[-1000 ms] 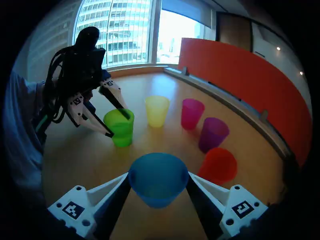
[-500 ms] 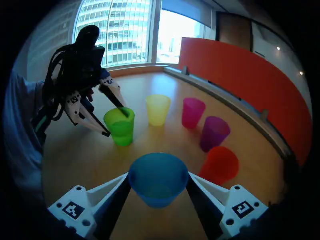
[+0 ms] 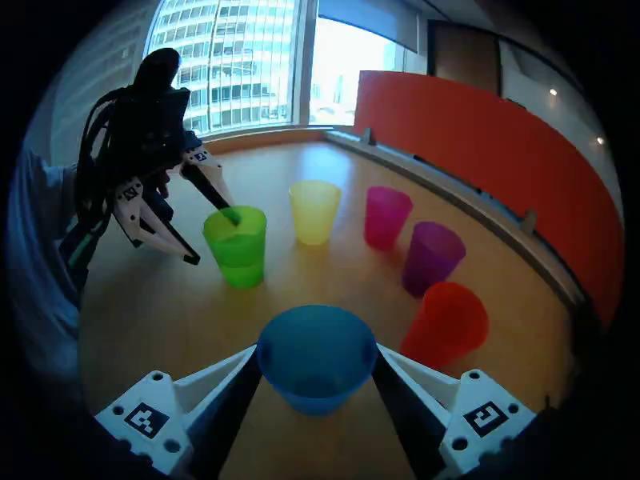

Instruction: Pour water

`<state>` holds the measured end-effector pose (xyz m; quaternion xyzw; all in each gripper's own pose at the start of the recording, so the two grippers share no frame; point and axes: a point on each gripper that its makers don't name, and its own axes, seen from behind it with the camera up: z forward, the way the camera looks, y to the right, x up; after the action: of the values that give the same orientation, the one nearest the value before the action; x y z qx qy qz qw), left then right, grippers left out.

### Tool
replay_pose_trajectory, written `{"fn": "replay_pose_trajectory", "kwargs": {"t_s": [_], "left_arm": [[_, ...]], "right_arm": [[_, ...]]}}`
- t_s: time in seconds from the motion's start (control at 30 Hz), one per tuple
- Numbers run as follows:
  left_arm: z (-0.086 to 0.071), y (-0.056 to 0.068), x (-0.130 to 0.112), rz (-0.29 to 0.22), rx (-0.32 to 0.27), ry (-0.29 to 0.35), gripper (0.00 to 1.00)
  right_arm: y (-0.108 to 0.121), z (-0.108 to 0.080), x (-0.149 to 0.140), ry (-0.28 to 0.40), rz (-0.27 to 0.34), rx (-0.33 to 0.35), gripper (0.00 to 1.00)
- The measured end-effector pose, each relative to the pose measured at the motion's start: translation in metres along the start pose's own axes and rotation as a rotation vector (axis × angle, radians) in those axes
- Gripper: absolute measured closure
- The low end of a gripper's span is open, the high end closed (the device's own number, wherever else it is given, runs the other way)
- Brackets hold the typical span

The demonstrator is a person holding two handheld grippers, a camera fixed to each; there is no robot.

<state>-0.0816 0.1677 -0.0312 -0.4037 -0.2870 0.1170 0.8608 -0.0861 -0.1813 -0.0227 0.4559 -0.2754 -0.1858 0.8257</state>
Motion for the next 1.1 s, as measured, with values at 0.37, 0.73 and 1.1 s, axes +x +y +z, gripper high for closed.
{"fn": "replay_pose_trajectory", "kwargs": {"t_s": [0.37, 0.73, 1.1], "left_arm": [[-0.011, 0.004, -0.001, 0.008, 0.014, 0.01, 0.02], [-0.015, 0.008, -0.002, -0.005, 0.011, 0.013, 0.02], [-0.022, 0.007, -0.001, -0.013, 0.034, 0.028, 0.02]], "right_arm": [[0.0, -0.002, -0.004, 0.006, 0.006, -0.011, 0.07], [0.002, -0.004, -0.011, -0.006, 0.013, -0.032, 0.0], [0.002, -0.016, -0.018, -0.006, 0.024, -0.052, 0.0]]}}
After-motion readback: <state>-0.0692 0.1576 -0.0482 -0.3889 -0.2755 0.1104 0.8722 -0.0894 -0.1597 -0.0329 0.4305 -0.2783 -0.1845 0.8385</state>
